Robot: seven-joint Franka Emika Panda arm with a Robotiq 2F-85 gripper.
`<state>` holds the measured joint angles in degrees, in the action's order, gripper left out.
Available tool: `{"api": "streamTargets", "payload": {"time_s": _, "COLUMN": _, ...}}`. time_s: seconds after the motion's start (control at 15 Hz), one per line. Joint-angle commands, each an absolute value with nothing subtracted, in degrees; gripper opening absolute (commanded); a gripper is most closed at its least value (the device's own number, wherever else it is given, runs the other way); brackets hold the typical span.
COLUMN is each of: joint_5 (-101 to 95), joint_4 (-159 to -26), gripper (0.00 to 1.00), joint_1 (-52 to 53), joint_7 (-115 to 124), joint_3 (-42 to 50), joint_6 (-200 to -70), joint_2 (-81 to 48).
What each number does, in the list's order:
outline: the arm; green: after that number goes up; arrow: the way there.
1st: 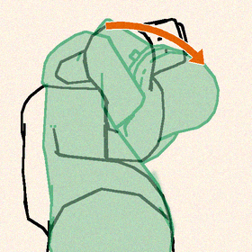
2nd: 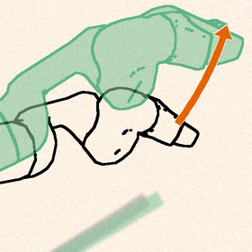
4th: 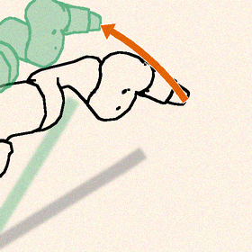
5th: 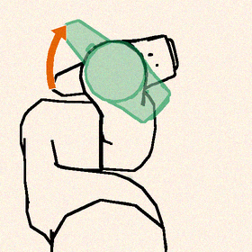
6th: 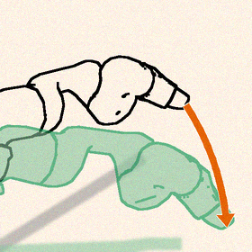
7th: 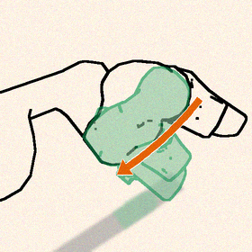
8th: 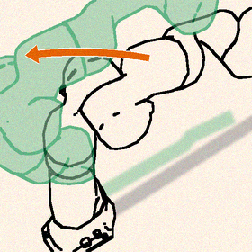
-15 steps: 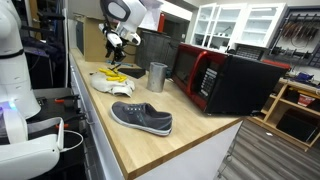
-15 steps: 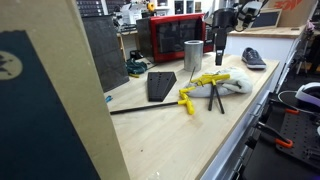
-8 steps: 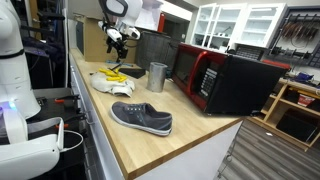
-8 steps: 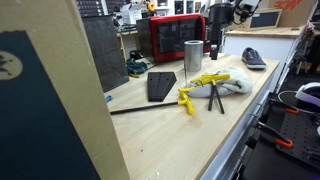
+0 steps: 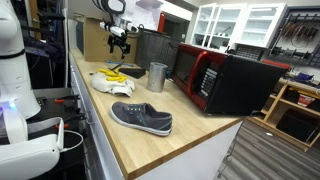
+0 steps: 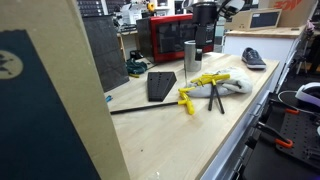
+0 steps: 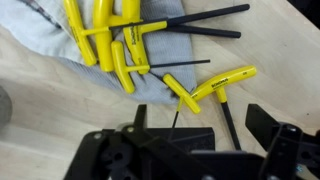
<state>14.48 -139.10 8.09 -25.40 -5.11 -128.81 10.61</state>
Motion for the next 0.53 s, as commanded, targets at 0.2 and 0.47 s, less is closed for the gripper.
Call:
{"api": "streamTargets", "payload": {"time_s": 0.2, "joint_5": 7.35, "joint_4": -131.29, "gripper": 1.00, "joint_1": 8.19, "joint_7": -21.20, "joint_3": -6.31, "joint_6": -137.36, "joint_2": 0.53}}
{"api": "streamTargets", "payload": {"time_s": 0.47, "joint_5": 11.82, "joint_4": -126.92, "gripper": 1.00, "joint_1": 7.01, "joint_7": -18.29, "joint_3": -5.99, "joint_6": -137.55, "joint_2": -3.94}}
